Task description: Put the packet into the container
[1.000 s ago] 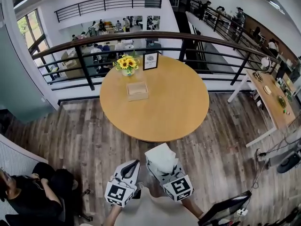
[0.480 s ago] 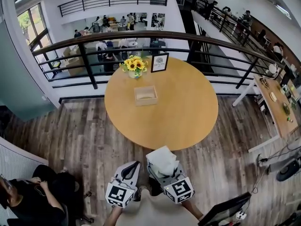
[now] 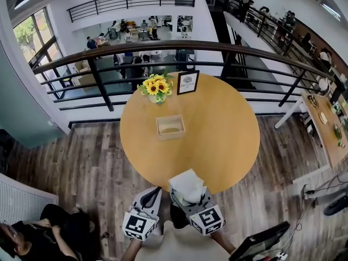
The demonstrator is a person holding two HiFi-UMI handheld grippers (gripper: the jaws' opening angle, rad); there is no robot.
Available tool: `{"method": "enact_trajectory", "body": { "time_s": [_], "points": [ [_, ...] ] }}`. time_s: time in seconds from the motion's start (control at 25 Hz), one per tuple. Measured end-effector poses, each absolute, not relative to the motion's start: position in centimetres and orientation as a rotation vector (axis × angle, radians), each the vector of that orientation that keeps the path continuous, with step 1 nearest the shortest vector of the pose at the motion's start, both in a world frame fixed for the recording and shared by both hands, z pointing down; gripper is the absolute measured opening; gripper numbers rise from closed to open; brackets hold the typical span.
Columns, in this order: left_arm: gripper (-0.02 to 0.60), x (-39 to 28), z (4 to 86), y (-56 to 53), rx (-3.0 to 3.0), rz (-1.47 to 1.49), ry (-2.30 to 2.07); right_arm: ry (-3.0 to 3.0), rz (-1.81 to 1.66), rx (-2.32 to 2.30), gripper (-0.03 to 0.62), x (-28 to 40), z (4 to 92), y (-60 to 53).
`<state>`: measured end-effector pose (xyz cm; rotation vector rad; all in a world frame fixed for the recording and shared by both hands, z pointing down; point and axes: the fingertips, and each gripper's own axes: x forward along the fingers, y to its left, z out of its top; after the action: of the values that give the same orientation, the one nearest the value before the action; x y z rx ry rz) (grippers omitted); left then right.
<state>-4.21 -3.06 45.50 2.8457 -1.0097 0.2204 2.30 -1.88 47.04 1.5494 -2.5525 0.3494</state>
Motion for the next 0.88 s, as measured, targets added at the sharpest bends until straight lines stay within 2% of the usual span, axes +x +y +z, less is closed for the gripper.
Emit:
{"method": "enact_trajectory", "body": {
  "time_s": [0.48,0.88],
  "points": [
    [0.005,0.5,43.8,-15.2,2.825,0.295,-1.074,-2.595,0.375,1.524,0.307,7.7,45.6,-14.1],
    [0.005,0.3,45.1,-19.7,2.764,0.338,-1.128,-2.565,0.446,1.535,0.307,9.5,46.8,-18.5]
  ]
}}
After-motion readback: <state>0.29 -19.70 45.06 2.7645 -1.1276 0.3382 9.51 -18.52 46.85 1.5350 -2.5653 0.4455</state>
